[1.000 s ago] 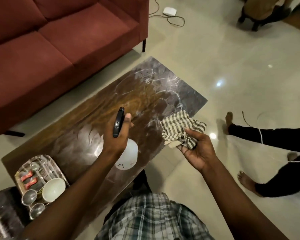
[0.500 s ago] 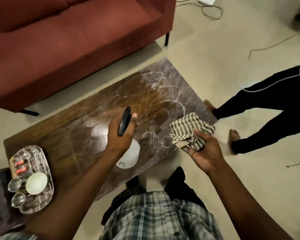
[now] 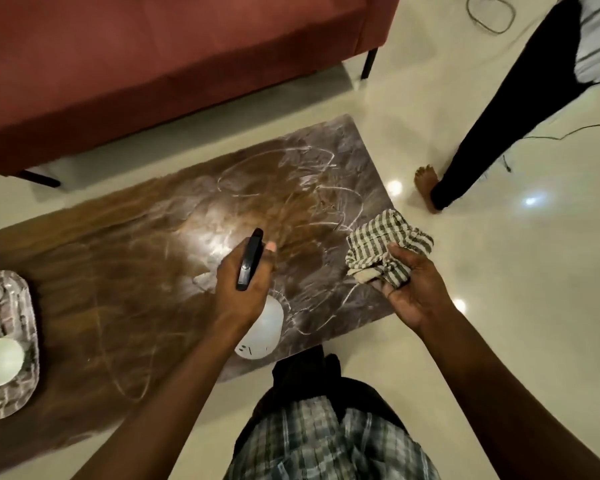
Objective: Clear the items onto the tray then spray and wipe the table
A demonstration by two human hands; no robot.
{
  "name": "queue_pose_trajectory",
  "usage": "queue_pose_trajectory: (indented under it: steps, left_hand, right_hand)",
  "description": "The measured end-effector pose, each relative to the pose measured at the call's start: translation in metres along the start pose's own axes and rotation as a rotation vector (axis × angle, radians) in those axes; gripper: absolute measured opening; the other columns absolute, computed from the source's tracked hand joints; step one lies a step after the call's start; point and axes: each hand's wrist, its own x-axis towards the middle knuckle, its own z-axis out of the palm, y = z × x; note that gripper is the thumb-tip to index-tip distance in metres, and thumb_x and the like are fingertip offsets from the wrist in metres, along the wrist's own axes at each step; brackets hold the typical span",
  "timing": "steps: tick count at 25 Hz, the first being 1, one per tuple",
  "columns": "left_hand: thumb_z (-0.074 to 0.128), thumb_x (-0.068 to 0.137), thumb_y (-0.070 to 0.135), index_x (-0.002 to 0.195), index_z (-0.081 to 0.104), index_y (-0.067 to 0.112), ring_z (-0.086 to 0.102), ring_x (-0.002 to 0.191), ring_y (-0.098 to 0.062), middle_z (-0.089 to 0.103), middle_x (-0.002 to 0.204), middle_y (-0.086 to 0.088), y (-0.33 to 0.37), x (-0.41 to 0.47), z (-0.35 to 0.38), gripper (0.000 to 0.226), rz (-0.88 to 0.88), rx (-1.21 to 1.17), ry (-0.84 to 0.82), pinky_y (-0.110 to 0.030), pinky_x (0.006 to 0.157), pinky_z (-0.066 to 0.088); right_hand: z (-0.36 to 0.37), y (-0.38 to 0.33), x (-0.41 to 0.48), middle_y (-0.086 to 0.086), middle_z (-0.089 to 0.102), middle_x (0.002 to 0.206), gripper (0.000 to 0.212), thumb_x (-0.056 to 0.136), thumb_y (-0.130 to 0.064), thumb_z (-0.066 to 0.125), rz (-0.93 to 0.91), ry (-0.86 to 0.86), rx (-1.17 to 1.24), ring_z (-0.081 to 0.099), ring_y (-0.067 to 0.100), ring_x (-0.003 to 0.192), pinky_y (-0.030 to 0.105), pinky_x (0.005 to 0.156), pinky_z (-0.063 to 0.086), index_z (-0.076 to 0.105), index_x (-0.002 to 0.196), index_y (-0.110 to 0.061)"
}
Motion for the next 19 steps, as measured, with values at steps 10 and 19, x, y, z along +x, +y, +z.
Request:
queue_pose_trajectory:
  steps: [10,19]
  left_hand:
    - [0.062,0.098,0.051,0.083,0.066,0.0,0.069,0.074,-0.045,0.069,0.076,-0.027,-0.022,0.176,0.14,0.054,0.061,0.005,-0.007,-0.059,0.073,0.056]
    - [0.072,0.097,0.047,0.074,0.067,0.002,0.07,0.065,-0.041,0.07,0.065,-0.023,-0.043,0.248,0.237,0.051,-0.077,0.07,0.077,-0.054,0.073,0.059]
  right_hand:
    - [0.006,-0.06,0.188,0.01,0.074,0.137,0.042,0.104,0.0,0.057,-0.215,0.018,-0.283,0.071,0.031,0.126,0.051,0.109,0.055,0.064,0.143,-0.016]
    - [0.012,-0.137,0.288,0.004,0.079,0.125,0.033,0.103,0.001,0.059,-0.371,-0.002,-0.47,0.076,0.025,0.117,0.05,0.105,0.059,0.07,0.127,-0.018]
